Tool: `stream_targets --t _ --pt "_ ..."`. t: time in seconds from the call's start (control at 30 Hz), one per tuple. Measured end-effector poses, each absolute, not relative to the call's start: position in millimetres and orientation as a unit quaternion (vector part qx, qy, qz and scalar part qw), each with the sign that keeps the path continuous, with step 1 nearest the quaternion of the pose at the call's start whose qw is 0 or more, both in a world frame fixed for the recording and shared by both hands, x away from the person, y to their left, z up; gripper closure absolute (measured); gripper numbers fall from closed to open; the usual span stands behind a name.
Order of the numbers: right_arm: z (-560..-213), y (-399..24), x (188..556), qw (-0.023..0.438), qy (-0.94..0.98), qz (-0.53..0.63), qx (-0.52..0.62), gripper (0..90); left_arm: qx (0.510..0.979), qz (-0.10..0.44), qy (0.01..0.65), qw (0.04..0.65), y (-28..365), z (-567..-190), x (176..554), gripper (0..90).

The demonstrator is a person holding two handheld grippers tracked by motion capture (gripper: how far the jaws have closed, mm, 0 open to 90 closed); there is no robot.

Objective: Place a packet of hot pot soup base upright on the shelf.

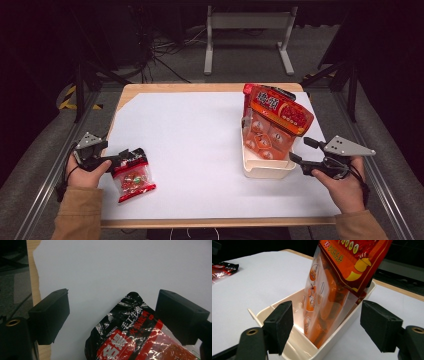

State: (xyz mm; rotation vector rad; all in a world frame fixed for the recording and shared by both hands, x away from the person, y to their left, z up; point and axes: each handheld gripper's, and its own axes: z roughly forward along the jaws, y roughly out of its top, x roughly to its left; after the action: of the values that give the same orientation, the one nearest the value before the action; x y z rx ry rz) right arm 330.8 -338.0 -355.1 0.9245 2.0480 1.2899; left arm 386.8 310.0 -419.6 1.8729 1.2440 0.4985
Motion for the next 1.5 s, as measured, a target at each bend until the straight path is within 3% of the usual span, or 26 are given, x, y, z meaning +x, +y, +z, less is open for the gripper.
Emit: stream_targets --t 0.23,0.7,0.9,0.93,1.1,1.37,1.5 --pt "-353 -339 329 0.261 0.773 0.474 0.332 37.3 0.745 0.171 0.5 0.407 321 -431 387 21.0" --pt "-353 -335 328 0.252 0.781 0.474 0.319 37.3 0.761 0.106 0.51 0.387 328 -454 394 28.2" --pt "-353 -335 328 0.25 0.781 0.475 0.318 37.3 0.766 0.109 0.503 0.384 323 -456 391 32.6" --pt "-354 -335 328 0.249 0.782 0.475 0.318 37.3 0.772 0.131 0.495 0.376 321 -457 388 32.6" --pt "-356 -332 330 0.249 0.786 0.468 0.316 37.6 0.782 0.138 0.488 0.362 315 -455 383 45.5" --pt "-357 -331 330 0.25 0.79 0.464 0.315 38.4 0.783 0.146 0.487 0.358 311 -456 376 54.6" --pt "-358 -330 330 0.249 0.791 0.462 0.314 39.3 0.783 0.158 0.488 0.351 311 -456 373 71.7"
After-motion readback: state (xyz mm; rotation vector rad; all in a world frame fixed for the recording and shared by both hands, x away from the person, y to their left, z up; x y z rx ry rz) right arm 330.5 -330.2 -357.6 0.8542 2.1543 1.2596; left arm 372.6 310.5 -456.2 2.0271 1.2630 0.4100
